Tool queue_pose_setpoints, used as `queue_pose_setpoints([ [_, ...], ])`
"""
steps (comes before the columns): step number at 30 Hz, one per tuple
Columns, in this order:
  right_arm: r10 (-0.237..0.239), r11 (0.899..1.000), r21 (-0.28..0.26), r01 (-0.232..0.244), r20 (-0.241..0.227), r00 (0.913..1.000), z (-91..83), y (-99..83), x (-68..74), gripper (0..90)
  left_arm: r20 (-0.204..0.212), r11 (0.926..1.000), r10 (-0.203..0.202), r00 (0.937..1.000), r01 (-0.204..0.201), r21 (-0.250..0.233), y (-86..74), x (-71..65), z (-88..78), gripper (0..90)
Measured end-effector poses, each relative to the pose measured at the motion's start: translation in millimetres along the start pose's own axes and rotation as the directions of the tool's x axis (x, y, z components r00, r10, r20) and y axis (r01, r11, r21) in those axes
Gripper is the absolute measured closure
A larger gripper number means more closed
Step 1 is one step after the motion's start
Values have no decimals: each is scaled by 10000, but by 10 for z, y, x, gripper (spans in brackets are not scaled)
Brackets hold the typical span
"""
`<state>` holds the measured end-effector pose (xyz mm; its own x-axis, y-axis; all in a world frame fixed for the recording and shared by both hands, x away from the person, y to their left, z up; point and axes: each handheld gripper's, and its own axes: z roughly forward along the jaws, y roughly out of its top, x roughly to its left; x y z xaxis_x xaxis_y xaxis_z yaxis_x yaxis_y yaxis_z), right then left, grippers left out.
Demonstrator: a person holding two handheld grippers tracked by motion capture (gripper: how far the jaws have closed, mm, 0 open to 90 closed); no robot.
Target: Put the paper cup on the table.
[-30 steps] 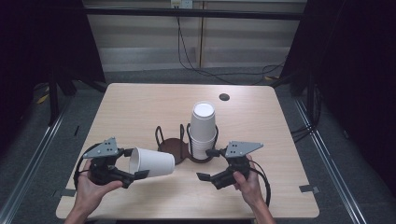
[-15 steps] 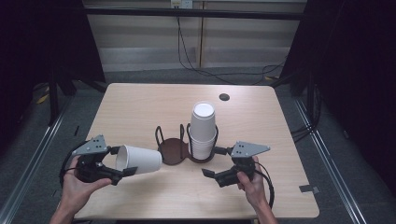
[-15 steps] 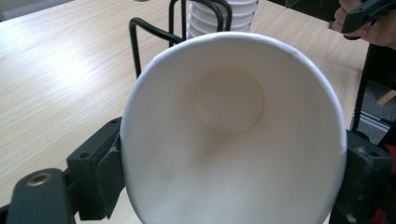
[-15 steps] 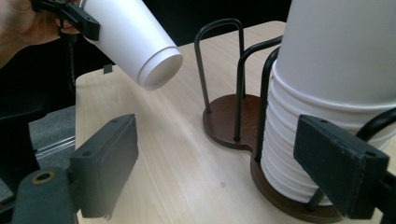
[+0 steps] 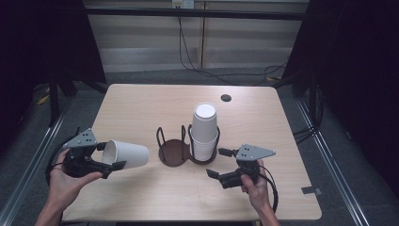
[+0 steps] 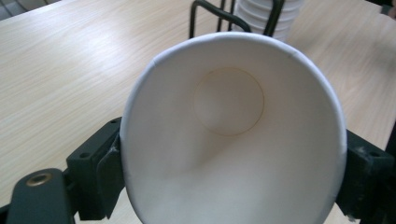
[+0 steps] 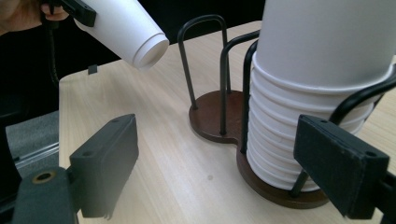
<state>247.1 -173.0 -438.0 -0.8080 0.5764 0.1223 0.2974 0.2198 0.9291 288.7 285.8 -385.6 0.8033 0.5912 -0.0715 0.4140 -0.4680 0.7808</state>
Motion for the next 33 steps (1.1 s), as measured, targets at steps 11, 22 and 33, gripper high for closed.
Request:
queue_pose_setpoints([
  [11,-28,10000,15,28,86,10000,-24,-24,8,140,-533,9961,-200,9984,245,851,125,223,20,129],
  [22,-136,9999,-7,136,125,9998,-33,-16,22,140,-906,9772,56,9959,138,2119,314,361,190,116],
  [33,-181,9998,-44,182,139,9997,-32,-2,33,141,-1207,9481,703,9902,-288,3166,510,382,226,109],
])
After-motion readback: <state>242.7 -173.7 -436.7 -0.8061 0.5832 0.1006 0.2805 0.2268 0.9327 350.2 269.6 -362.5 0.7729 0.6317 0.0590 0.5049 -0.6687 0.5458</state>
